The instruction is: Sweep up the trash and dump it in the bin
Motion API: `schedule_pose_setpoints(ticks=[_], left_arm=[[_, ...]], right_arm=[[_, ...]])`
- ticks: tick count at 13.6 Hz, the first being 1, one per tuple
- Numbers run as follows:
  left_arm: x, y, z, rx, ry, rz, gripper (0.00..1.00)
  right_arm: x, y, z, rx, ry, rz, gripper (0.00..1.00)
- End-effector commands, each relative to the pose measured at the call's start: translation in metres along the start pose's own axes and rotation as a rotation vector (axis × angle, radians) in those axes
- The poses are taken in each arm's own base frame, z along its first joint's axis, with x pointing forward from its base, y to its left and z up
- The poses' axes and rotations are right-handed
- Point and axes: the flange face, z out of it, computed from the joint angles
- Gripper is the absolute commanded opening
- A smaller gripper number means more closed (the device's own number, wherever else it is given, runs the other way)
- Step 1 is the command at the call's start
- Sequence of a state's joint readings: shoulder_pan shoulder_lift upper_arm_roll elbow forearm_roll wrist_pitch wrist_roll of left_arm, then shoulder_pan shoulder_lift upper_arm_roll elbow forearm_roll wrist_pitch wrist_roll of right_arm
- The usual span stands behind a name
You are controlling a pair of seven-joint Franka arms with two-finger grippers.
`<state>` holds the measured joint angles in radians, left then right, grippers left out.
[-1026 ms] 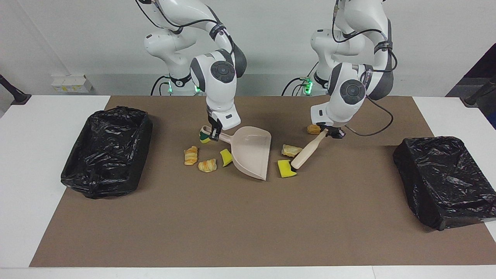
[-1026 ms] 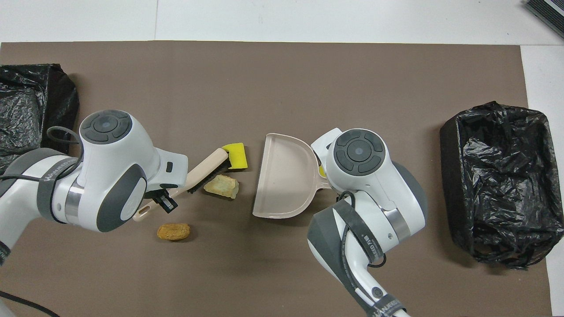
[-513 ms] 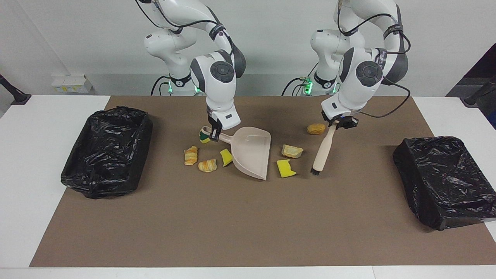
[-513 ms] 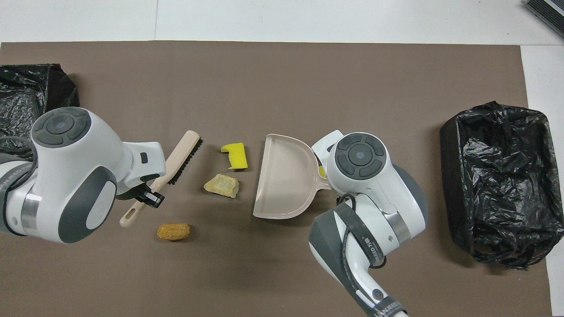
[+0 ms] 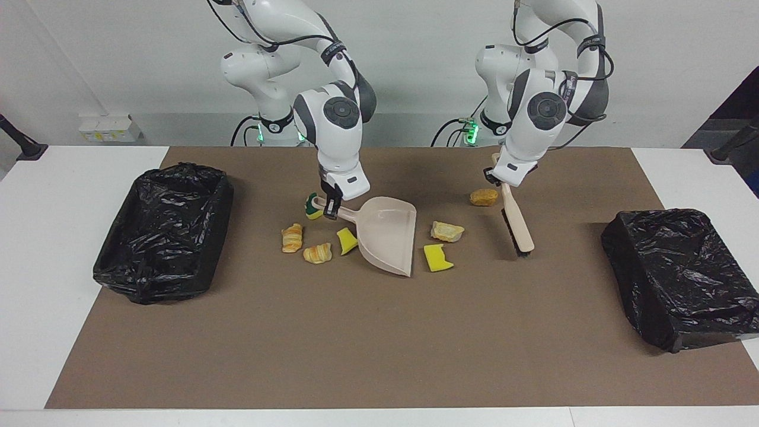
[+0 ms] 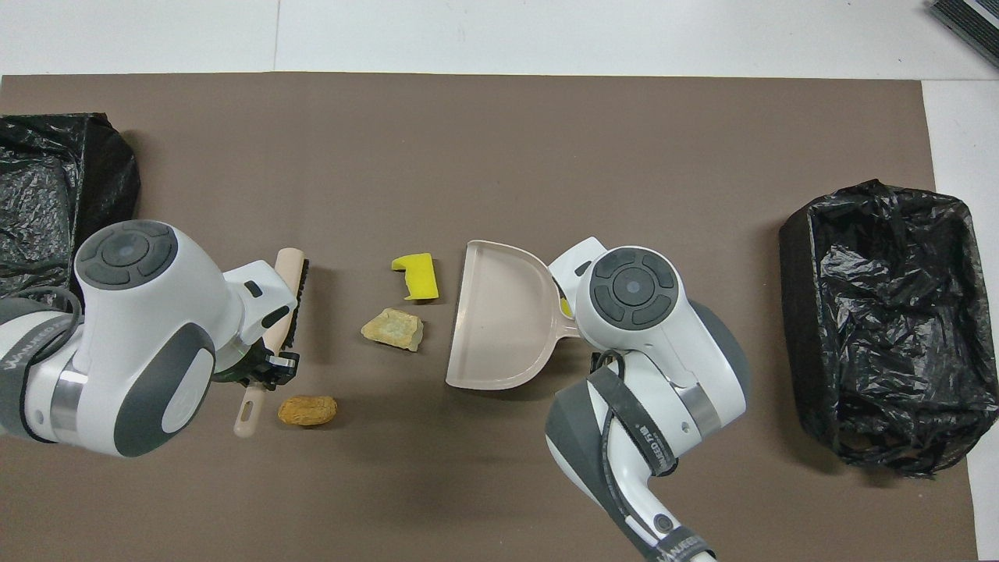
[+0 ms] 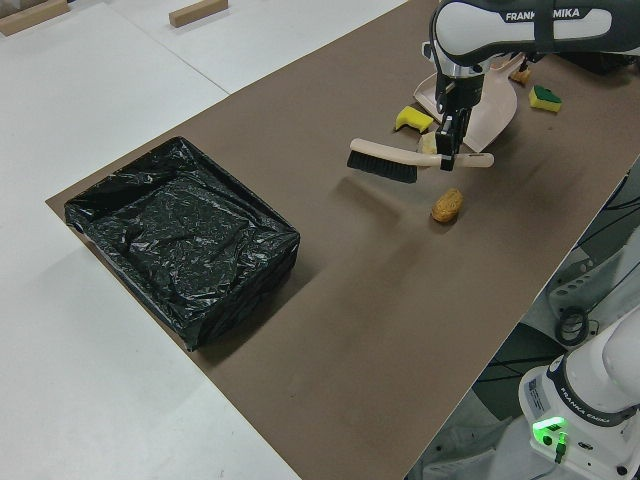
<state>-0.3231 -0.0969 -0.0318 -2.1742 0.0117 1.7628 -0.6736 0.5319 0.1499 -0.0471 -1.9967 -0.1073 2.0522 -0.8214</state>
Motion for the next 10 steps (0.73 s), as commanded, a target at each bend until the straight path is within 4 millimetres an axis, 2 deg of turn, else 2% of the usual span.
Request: schedule_pose_setpoints(ticks=[1, 4, 6, 8, 10], left_arm=[[-0.029, 0.004, 0.004, 0.007, 0.016, -0.305, 0.0], [-0.037, 0.009, 0.009, -0.01, -0.019, -0.522, 0.0], [-0.034, 0.007, 0.009, -0.057, -0.081, -0.682, 0.0], [-0.037, 0.01, 0.016, -0.068, -0.124, -0.763, 0.0], [-0.051, 0.019, 0.032, -0.053, -0.154, -0.765, 0.0]], right_arm=[[-0.005, -0.005, -0.002, -0.03, 0.003, -0.022, 0.0], [-0.005, -0.005, -0.002, -0.03, 0.003, -0.02, 0.0], [-0.005, -0.005, -0.001, -0.029, 0.002, -0.02, 0.0], [-0.005, -0.005, -0.002, -0.03, 0.003, -0.019, 0.0], [-0.005, -0.005, -0.002, -0.03, 0.003, -0.017, 0.0]])
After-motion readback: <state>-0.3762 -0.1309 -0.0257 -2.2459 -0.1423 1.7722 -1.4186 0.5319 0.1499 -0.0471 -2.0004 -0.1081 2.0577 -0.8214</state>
